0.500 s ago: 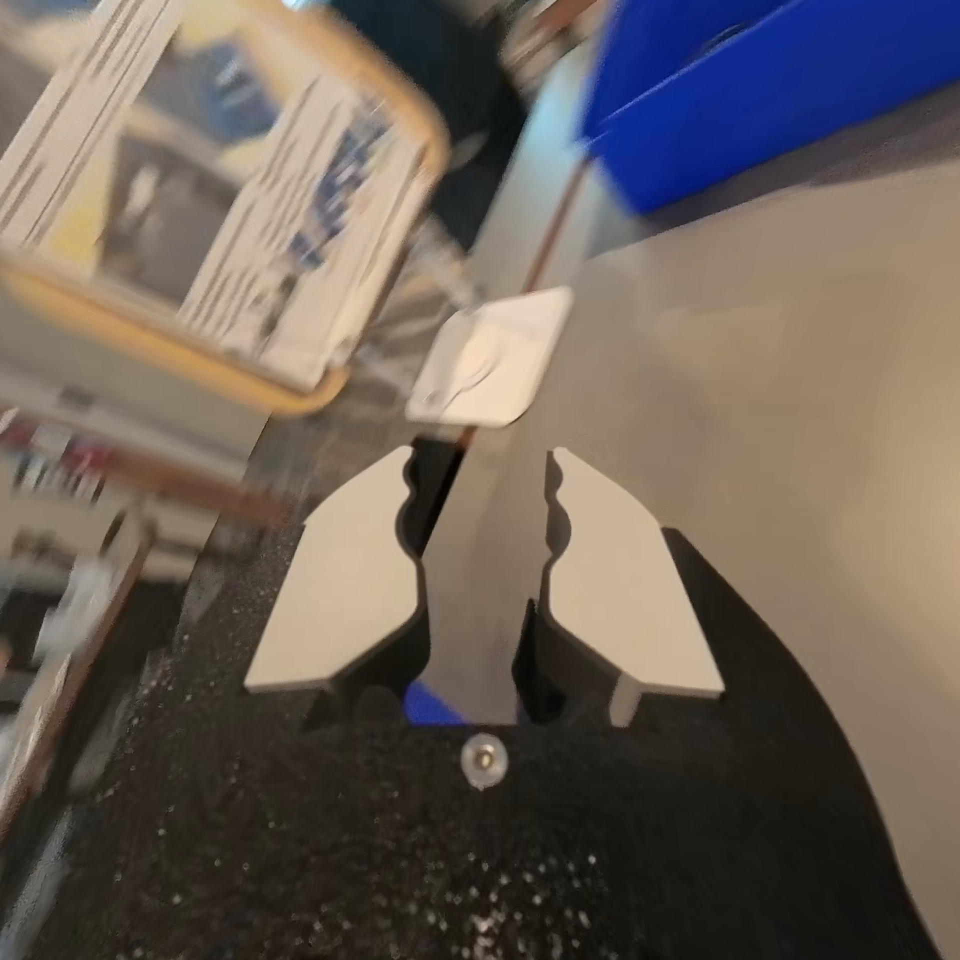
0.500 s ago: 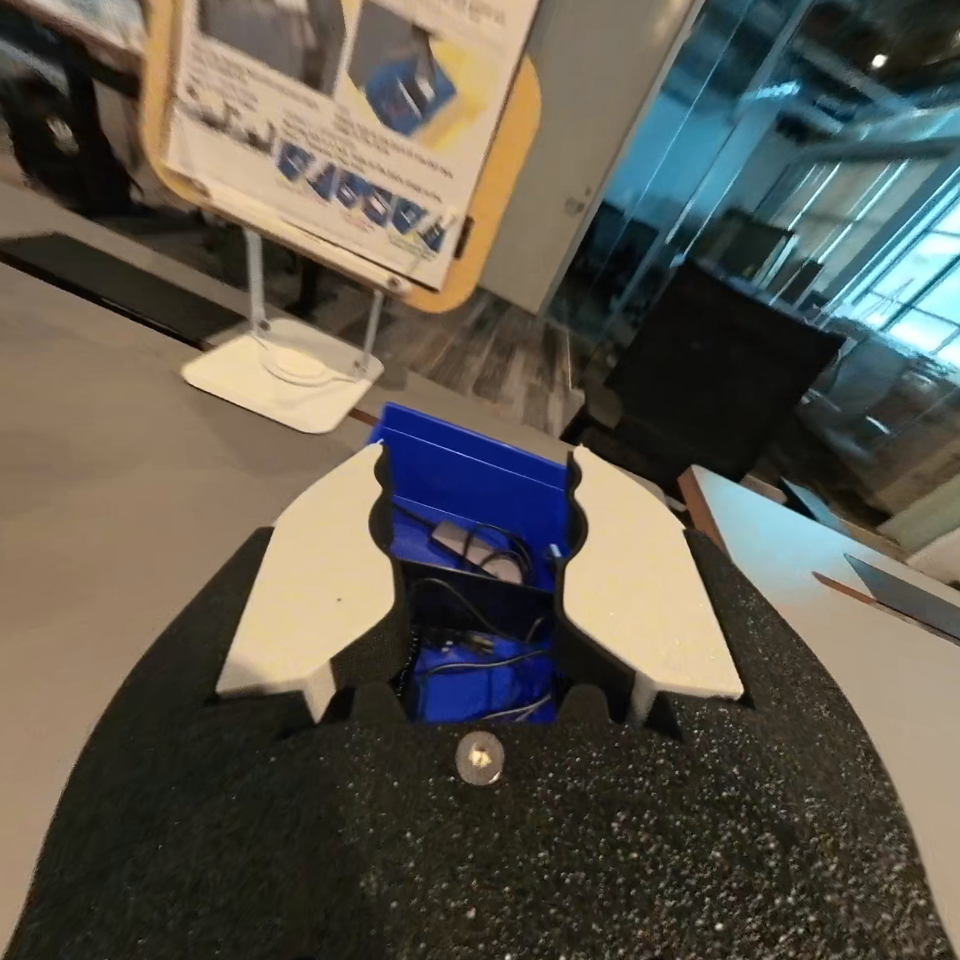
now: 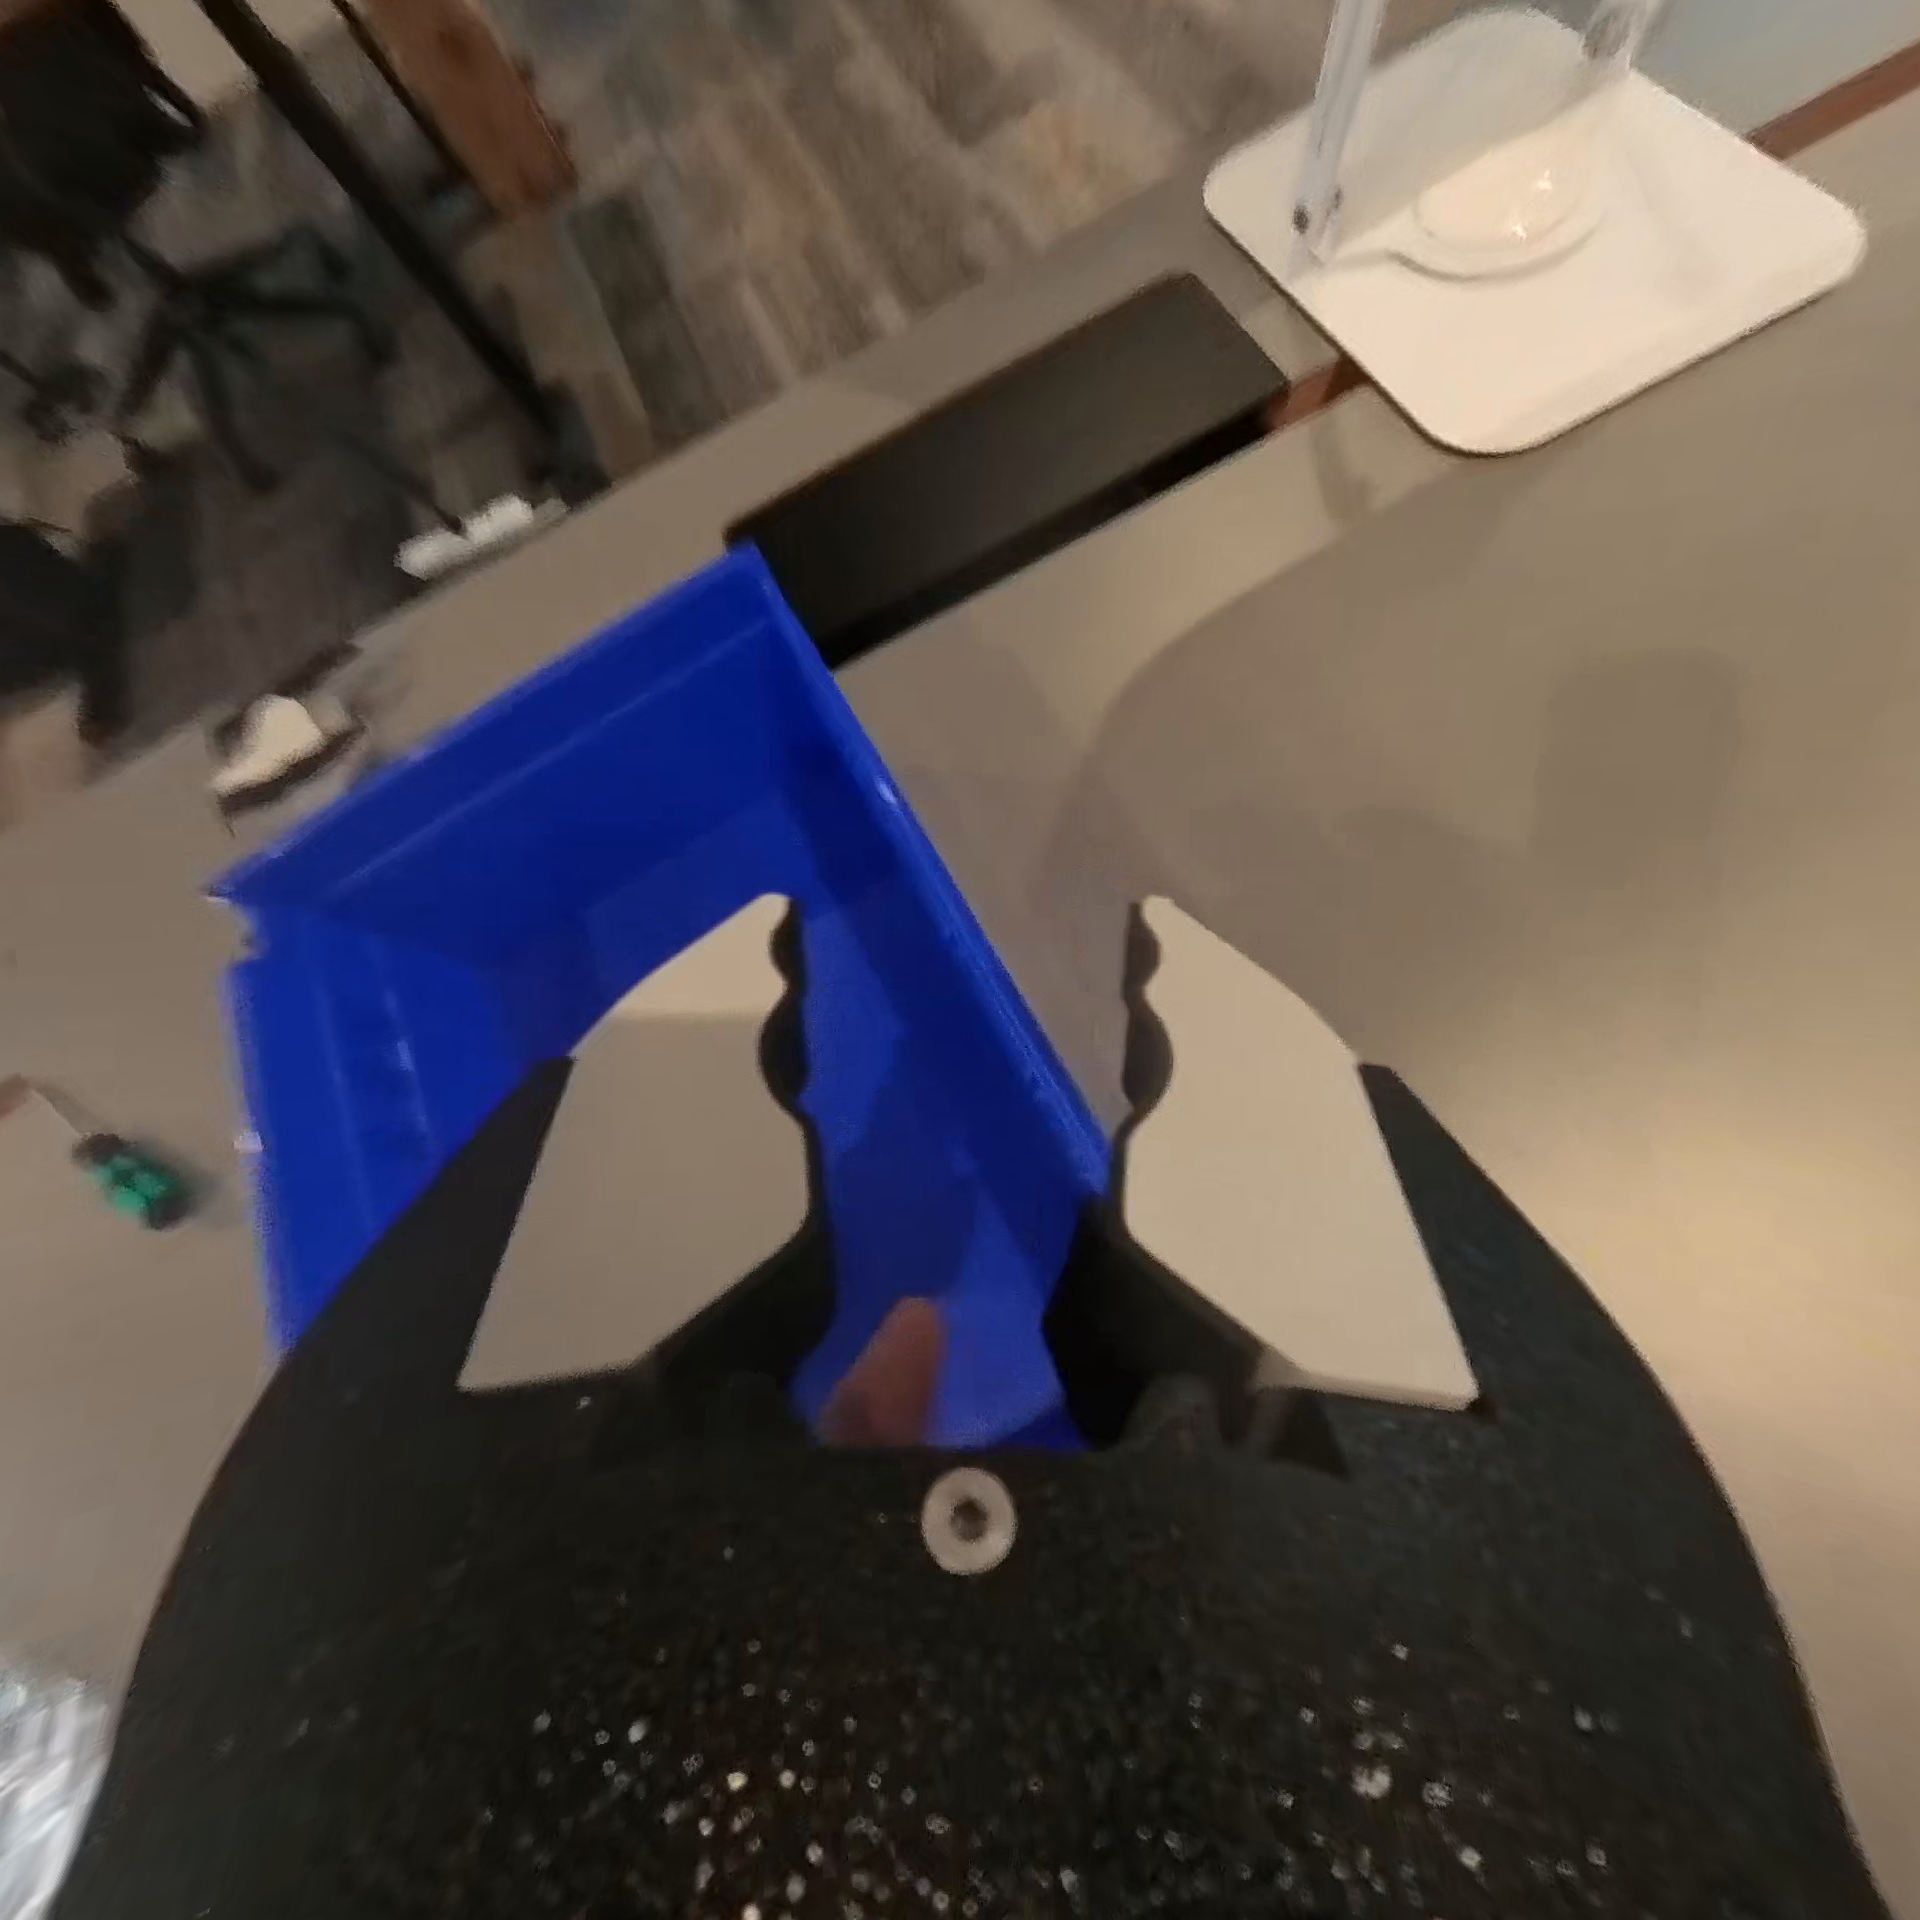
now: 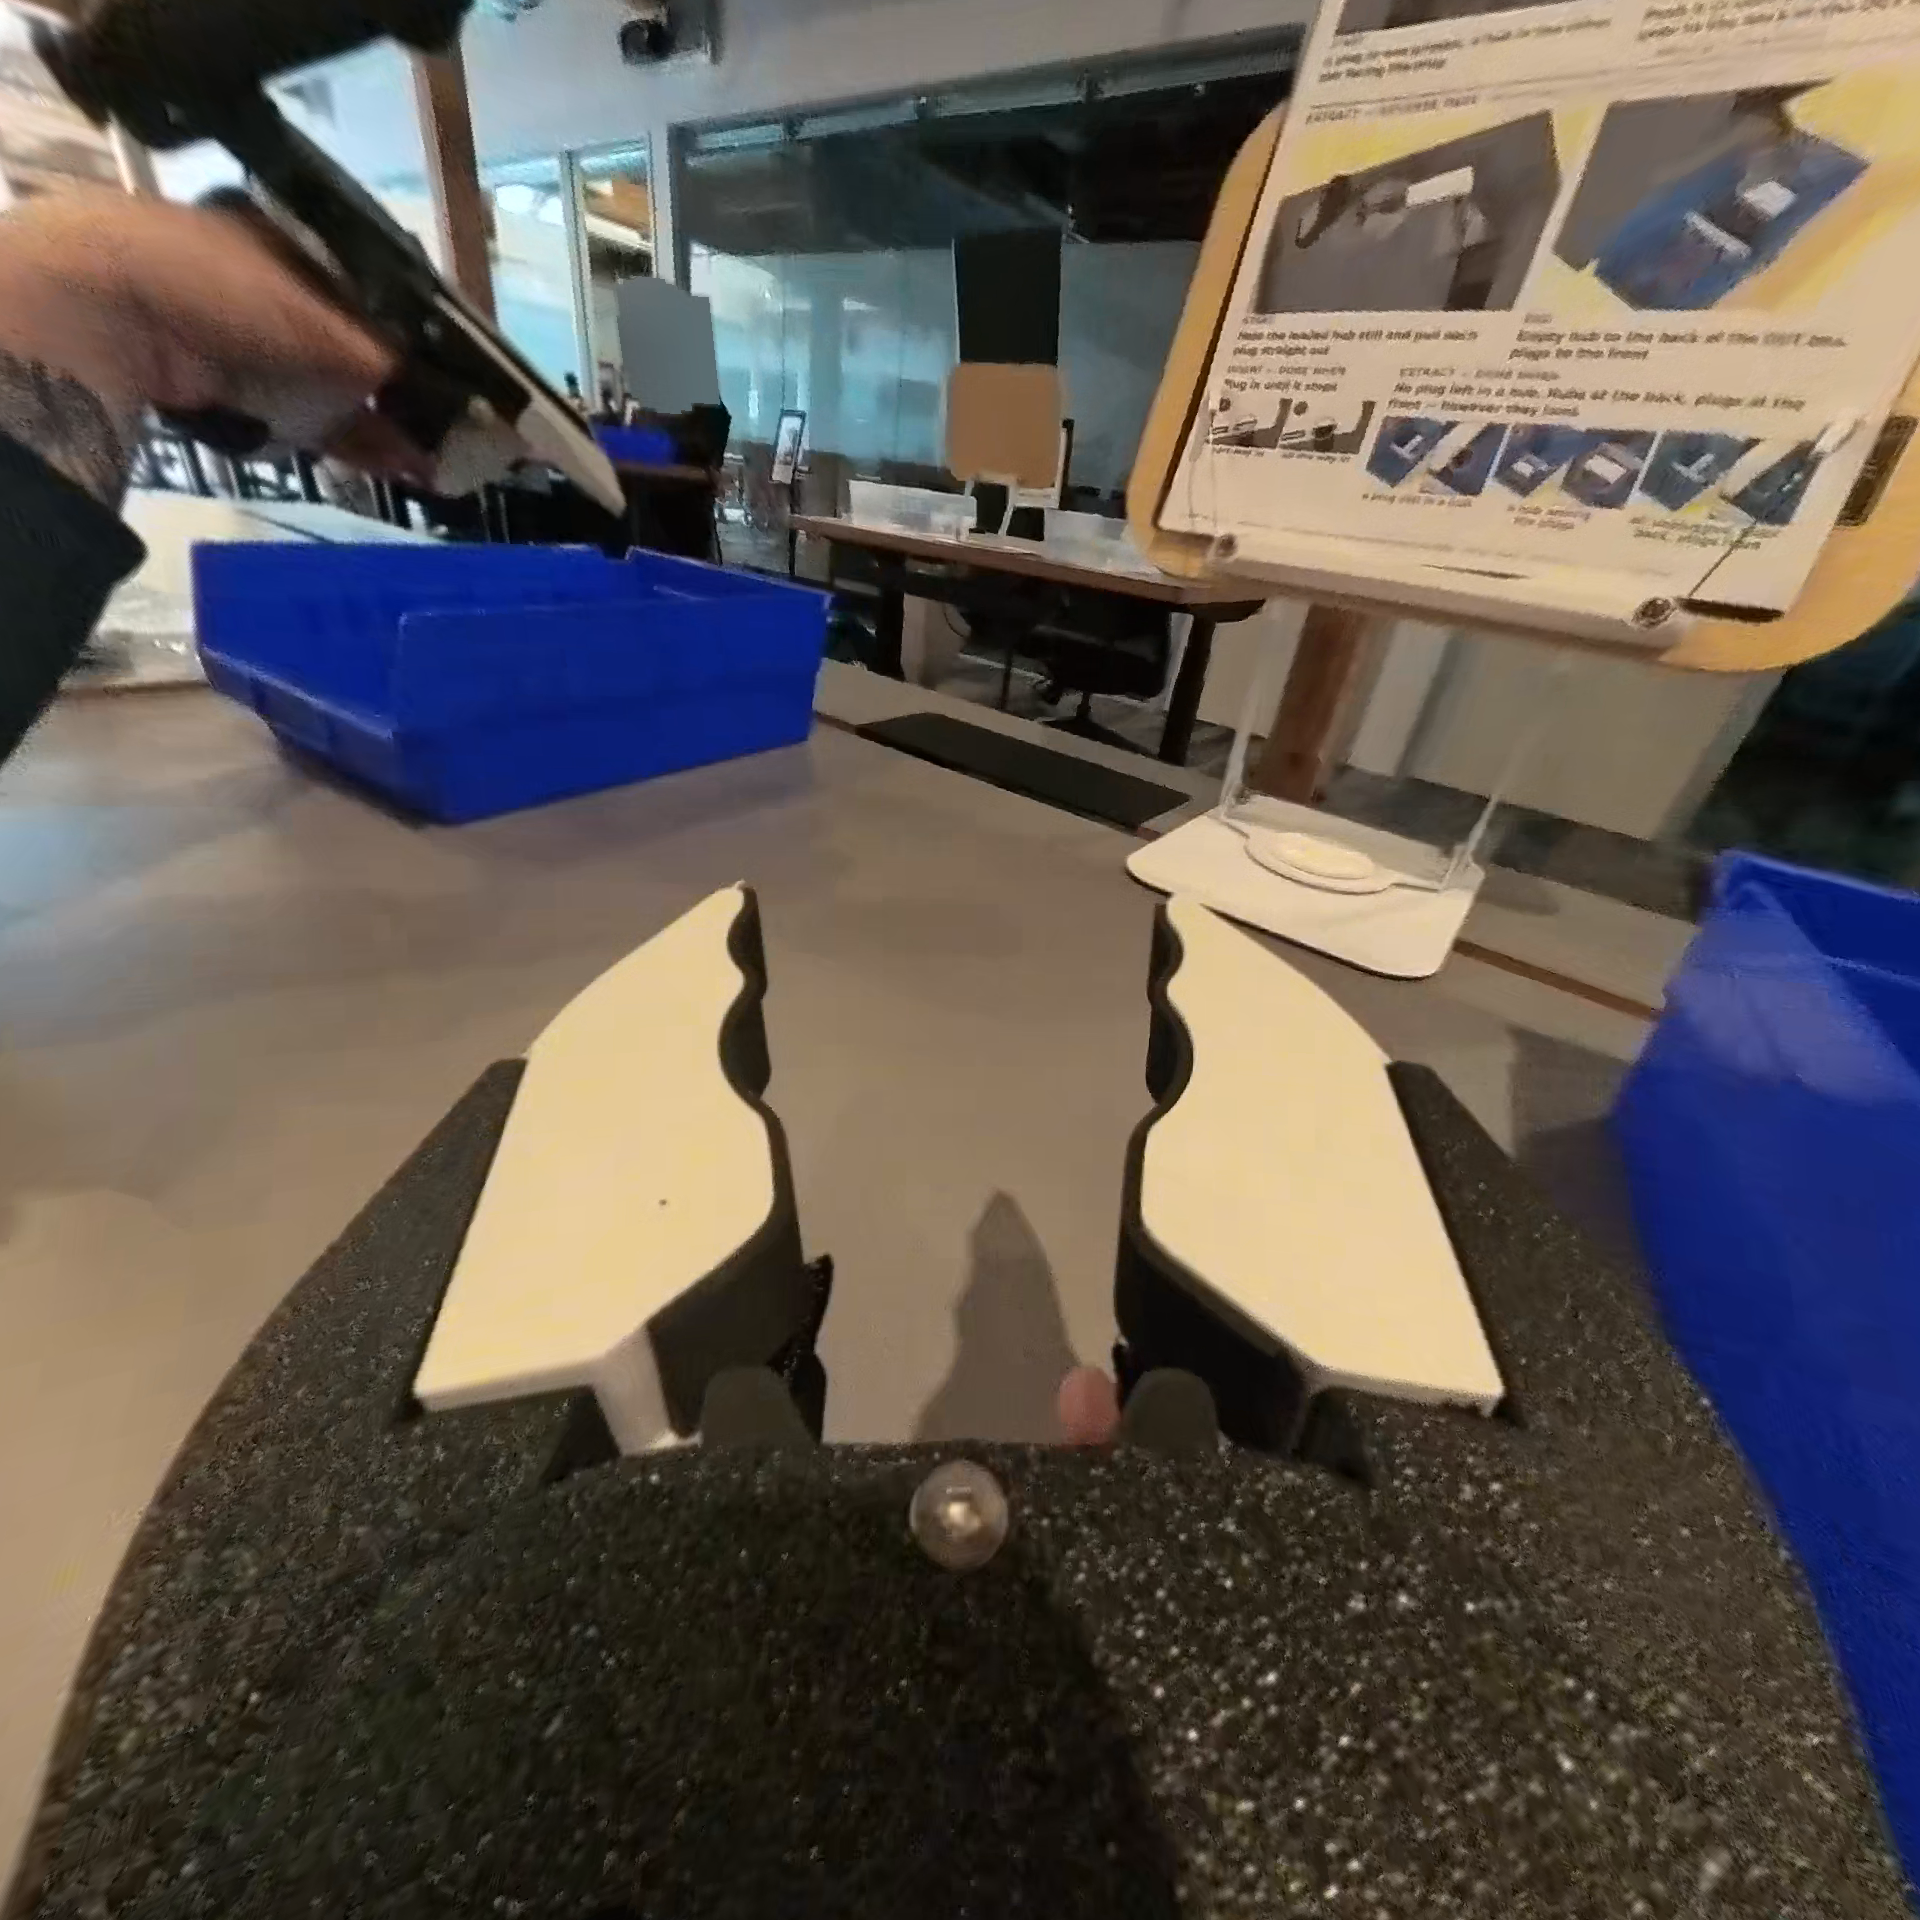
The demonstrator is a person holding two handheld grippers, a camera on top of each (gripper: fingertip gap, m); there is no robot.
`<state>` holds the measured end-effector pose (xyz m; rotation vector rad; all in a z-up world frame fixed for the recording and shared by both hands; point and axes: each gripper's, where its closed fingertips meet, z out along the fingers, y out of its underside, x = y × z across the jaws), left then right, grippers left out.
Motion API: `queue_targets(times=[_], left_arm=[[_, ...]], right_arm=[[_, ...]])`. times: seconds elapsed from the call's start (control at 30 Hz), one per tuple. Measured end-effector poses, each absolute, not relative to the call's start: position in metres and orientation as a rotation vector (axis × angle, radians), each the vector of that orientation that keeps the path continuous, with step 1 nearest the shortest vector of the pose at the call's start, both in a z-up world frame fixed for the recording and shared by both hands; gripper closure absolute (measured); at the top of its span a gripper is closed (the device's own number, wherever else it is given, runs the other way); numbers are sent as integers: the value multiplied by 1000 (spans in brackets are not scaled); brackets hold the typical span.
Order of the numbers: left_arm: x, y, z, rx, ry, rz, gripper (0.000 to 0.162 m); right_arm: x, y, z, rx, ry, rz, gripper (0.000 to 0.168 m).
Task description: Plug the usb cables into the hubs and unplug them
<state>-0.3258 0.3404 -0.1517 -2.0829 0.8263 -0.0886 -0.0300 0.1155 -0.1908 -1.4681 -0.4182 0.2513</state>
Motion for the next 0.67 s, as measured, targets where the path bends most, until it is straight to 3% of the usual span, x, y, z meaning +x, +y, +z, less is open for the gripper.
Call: queue_targets(times=[0.13,0.37,0.6,0.67], left_arm=[[-306,330,-173,-2153,946,-266,103],[-324,346,-207,-2307,903,-42,98],[-332,348,-229,-2419,904,96,145],[-331,347,-230,-2413,931,150,148]], right_arm=[[-6,111,-180,-1414,-317,225,105],[17,105,-174,-1362,-227,157,113],[13,105,-174,-1339,-293,36,128],[13,105,-174,-1335,-299,24,130]])
